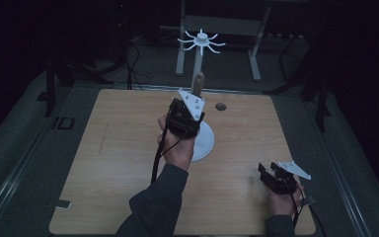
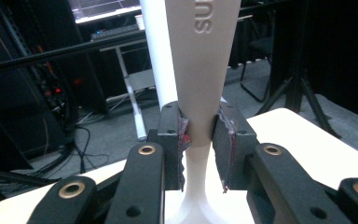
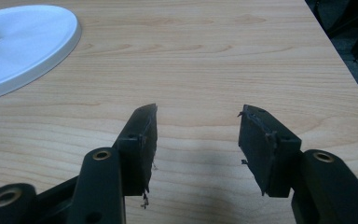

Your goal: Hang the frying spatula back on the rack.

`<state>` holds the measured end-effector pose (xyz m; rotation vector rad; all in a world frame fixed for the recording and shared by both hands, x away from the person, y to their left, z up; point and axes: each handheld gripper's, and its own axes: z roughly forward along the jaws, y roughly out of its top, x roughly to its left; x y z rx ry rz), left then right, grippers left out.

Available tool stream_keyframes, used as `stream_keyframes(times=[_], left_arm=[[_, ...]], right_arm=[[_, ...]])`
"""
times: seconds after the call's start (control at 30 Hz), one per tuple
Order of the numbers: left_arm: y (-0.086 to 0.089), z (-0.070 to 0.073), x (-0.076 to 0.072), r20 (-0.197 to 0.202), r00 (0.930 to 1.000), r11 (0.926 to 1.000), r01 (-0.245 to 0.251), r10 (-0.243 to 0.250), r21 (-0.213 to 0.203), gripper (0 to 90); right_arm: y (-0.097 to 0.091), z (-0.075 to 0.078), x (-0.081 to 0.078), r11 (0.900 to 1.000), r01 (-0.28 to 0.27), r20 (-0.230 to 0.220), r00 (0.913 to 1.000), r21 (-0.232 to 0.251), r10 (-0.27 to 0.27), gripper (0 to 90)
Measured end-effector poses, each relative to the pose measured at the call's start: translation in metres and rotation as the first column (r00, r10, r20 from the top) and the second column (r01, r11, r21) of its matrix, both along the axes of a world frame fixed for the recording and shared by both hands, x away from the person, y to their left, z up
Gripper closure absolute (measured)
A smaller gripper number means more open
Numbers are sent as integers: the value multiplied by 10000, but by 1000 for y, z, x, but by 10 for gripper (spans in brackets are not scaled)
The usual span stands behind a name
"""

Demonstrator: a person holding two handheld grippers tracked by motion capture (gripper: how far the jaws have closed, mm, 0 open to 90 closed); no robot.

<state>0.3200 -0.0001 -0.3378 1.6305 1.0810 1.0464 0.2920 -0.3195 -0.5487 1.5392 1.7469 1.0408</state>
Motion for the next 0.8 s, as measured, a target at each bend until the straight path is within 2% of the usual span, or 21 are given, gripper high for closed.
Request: stream_keyframes(times=[0.13,0.3,0.47,0.8], left_arm=[[-3,0,2,94,9997,9996,-221,219,193,736],[-4,2,3,234,9988,9990,-444,442,90,736],[-4,4,3,372,9979,9986,-526,524,34,736],[-3,8,6,321,9980,9985,-539,539,-15,737]], right_arm=[[0,0,0,10000,5,5,10000,10,-5,466],[0,0,0,10000,-6,2,10000,-10,6,466],[0,0,0,10000,-11,3,10000,-12,11,466],[0,0,0,10000,-15,-1,10000,-26,15,464]])
